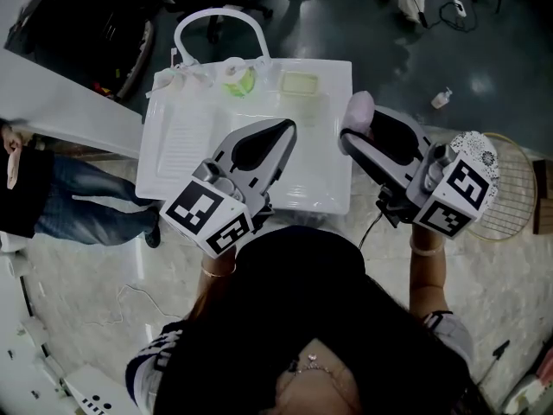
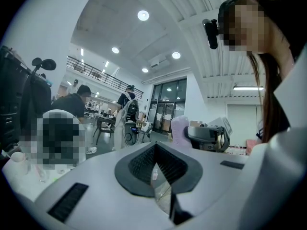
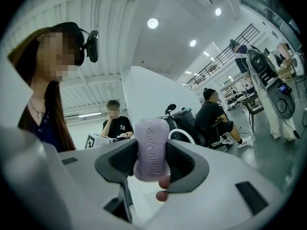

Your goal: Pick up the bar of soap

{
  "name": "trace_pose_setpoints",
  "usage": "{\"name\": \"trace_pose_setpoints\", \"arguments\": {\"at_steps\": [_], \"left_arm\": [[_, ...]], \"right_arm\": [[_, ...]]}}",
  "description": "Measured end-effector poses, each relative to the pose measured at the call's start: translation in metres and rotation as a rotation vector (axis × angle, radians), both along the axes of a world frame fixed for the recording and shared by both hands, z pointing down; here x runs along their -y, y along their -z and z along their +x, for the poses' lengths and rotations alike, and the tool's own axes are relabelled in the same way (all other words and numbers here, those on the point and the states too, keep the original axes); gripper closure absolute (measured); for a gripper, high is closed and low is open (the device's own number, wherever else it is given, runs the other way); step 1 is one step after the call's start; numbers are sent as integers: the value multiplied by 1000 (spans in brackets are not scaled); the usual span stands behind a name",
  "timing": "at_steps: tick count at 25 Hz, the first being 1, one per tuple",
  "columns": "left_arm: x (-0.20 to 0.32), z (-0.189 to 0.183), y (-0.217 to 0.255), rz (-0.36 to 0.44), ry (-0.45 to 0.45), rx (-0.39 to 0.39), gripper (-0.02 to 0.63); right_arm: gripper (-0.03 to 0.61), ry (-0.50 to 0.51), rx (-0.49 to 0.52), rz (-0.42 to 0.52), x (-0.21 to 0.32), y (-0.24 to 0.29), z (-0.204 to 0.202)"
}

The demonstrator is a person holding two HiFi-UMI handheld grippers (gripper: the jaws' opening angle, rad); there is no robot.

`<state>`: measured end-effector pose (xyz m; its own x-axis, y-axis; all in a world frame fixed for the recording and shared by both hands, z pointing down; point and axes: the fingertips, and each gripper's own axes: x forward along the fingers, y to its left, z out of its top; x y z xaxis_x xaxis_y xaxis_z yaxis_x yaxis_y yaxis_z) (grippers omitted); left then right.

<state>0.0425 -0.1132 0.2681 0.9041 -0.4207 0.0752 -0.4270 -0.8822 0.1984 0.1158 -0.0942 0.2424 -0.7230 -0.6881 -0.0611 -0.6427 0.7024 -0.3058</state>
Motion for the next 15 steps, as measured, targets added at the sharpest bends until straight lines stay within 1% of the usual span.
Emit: {"name": "trace_pose_setpoints", "arguments": {"at_steps": [4, 10, 15], "left_arm": [[1, 0, 1, 1, -9, -9, 607], [-1, 1, 3, 3, -10, -10, 607], [5, 0, 2, 0, -12, -7, 607]], "right_arm": [[393, 19, 21, -19, -3, -5, 2], [393, 39, 17, -5, -9, -3, -1], [393, 43, 4, 2, -3, -3, -3]]}}
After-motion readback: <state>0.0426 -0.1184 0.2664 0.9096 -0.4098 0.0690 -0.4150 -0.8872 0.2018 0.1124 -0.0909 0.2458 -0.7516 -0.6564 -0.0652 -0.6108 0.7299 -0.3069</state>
